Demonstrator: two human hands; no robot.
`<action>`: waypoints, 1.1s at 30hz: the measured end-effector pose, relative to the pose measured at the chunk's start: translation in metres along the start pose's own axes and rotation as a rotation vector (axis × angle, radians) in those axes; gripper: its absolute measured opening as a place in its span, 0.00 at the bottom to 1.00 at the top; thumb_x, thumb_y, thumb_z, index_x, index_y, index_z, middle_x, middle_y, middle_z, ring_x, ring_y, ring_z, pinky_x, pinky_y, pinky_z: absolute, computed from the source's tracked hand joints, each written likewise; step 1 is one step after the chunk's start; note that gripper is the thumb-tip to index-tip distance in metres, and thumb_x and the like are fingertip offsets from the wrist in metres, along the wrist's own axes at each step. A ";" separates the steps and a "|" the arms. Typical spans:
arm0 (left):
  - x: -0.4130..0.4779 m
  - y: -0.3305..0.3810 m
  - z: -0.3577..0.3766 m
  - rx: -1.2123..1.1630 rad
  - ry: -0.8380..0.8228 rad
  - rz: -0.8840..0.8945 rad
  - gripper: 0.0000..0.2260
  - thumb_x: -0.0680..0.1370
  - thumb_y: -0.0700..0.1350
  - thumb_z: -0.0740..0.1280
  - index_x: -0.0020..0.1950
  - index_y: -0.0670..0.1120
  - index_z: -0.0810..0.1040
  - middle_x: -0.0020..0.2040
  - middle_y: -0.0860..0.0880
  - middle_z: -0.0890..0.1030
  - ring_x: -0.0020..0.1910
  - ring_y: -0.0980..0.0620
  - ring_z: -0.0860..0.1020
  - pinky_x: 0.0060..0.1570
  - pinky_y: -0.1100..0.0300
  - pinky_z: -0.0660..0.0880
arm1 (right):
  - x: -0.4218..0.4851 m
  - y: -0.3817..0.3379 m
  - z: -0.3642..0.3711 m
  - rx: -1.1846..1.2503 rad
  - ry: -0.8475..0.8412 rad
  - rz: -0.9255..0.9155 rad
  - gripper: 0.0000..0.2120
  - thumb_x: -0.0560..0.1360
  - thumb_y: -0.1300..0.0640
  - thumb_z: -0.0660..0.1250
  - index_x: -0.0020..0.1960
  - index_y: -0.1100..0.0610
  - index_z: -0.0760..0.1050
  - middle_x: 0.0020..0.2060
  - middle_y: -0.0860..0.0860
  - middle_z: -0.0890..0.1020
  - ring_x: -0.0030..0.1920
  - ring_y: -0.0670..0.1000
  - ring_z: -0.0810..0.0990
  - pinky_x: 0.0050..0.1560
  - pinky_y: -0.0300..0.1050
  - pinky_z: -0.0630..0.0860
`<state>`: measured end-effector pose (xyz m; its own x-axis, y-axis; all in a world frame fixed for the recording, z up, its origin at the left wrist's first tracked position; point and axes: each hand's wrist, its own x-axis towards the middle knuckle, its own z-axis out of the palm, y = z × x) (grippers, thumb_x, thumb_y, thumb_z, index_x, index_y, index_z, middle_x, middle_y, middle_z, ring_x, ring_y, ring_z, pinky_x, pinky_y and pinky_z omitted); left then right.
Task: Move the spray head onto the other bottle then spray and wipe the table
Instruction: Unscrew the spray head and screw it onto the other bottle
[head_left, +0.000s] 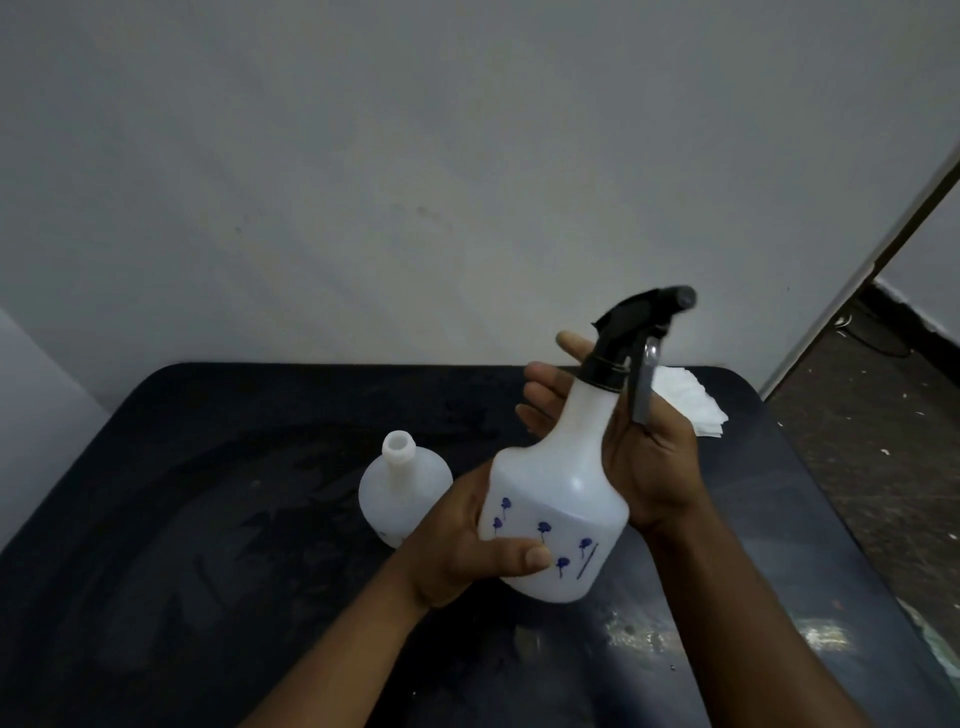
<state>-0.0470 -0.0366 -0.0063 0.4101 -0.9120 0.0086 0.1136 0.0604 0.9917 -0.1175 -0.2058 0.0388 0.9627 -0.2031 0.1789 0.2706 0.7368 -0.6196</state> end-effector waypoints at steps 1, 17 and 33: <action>0.001 -0.001 0.000 0.006 0.032 0.000 0.29 0.65 0.58 0.79 0.63 0.55 0.75 0.57 0.50 0.84 0.58 0.45 0.81 0.53 0.54 0.79 | 0.000 -0.001 0.000 0.000 0.015 -0.016 0.29 0.70 0.53 0.73 0.67 0.62 0.71 0.57 0.65 0.81 0.57 0.61 0.82 0.62 0.57 0.75; 0.010 -0.015 -0.001 0.111 0.223 -0.008 0.30 0.65 0.51 0.79 0.64 0.51 0.72 0.56 0.47 0.84 0.56 0.48 0.83 0.53 0.50 0.81 | 0.011 0.014 0.010 -0.869 0.662 -0.309 0.19 0.55 0.35 0.76 0.39 0.45 0.81 0.28 0.46 0.79 0.32 0.46 0.79 0.37 0.42 0.78; 0.013 -0.022 0.002 0.221 0.272 0.023 0.34 0.63 0.56 0.80 0.66 0.54 0.70 0.57 0.57 0.82 0.56 0.53 0.82 0.51 0.56 0.81 | 0.009 0.015 0.009 -0.525 0.607 -0.183 0.29 0.65 0.42 0.75 0.56 0.63 0.77 0.53 0.73 0.78 0.48 0.65 0.79 0.51 0.62 0.76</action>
<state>-0.0458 -0.0502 -0.0280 0.6395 -0.7684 0.0260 -0.0846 -0.0368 0.9957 -0.1045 -0.1911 0.0382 0.6984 -0.7147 -0.0392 0.2458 0.2909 -0.9246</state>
